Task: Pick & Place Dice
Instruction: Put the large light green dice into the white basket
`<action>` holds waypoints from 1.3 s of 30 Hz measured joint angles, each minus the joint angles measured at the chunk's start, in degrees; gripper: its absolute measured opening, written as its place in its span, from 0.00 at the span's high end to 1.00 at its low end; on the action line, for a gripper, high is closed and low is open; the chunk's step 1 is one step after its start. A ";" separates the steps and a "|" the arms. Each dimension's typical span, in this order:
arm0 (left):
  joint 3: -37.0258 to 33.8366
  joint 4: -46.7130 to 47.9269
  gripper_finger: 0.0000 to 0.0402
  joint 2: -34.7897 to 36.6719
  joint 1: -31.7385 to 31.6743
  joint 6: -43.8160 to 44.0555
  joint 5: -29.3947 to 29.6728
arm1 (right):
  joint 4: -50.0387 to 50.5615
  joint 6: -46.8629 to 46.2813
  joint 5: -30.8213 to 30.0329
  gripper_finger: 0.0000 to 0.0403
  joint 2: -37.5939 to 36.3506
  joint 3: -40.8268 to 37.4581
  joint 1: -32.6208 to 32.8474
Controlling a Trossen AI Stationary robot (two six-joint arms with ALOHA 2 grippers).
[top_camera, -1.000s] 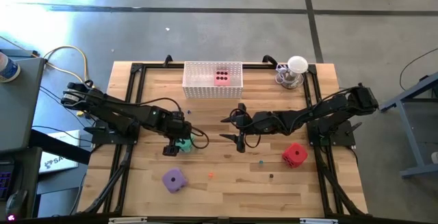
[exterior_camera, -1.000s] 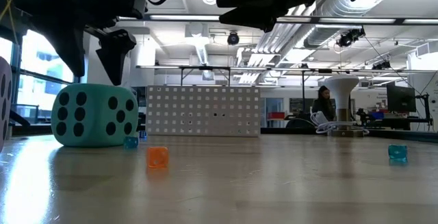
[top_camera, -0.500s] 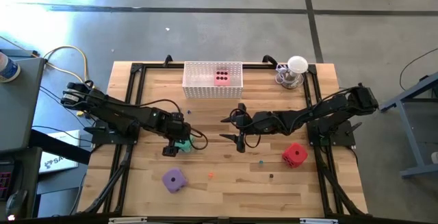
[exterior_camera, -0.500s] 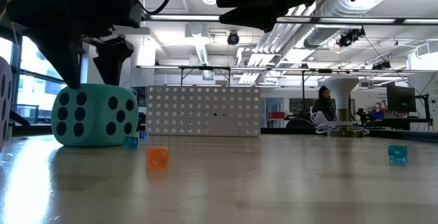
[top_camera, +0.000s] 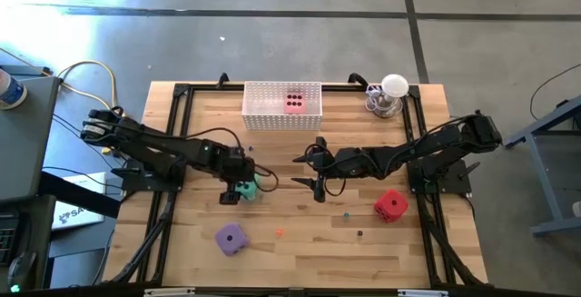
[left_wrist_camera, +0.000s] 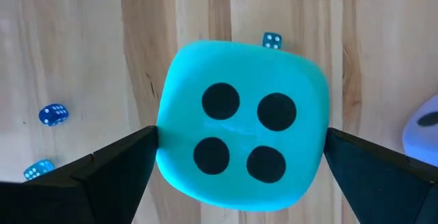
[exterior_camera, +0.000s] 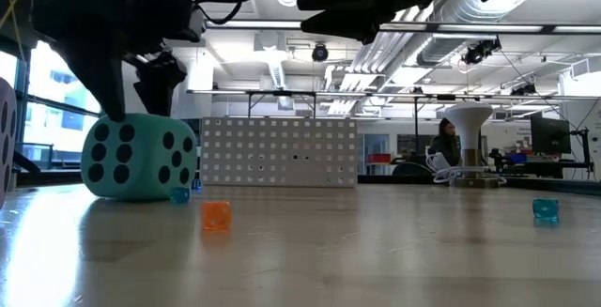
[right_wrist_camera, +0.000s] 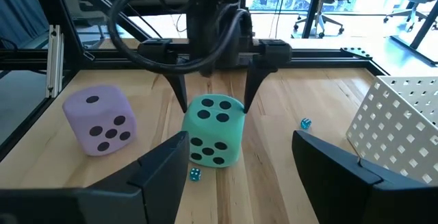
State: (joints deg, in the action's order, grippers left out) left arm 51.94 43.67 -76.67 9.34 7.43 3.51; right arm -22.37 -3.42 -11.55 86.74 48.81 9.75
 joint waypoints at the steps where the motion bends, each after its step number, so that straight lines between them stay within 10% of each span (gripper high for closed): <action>1: -0.11 -0.63 0.01 -0.11 -0.31 0.51 -0.86 | 0.00 0.00 0.00 0.38 0.00 0.01 0.01; 25: -2.73 -5.60 0.00 -7.12 -2.36 2.07 -5.31 | 0.39 0.00 -0.02 0.38 0.00 0.01 0.01; 39: -2.97 -5.92 0.01 0.42 -2.05 0.73 -4.36 | 0.55 0.00 -0.02 0.38 0.00 0.01 0.01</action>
State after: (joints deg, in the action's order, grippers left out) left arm 48.97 37.75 -76.25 7.29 8.16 -0.85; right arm -21.82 -3.42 -11.57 86.74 48.82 9.75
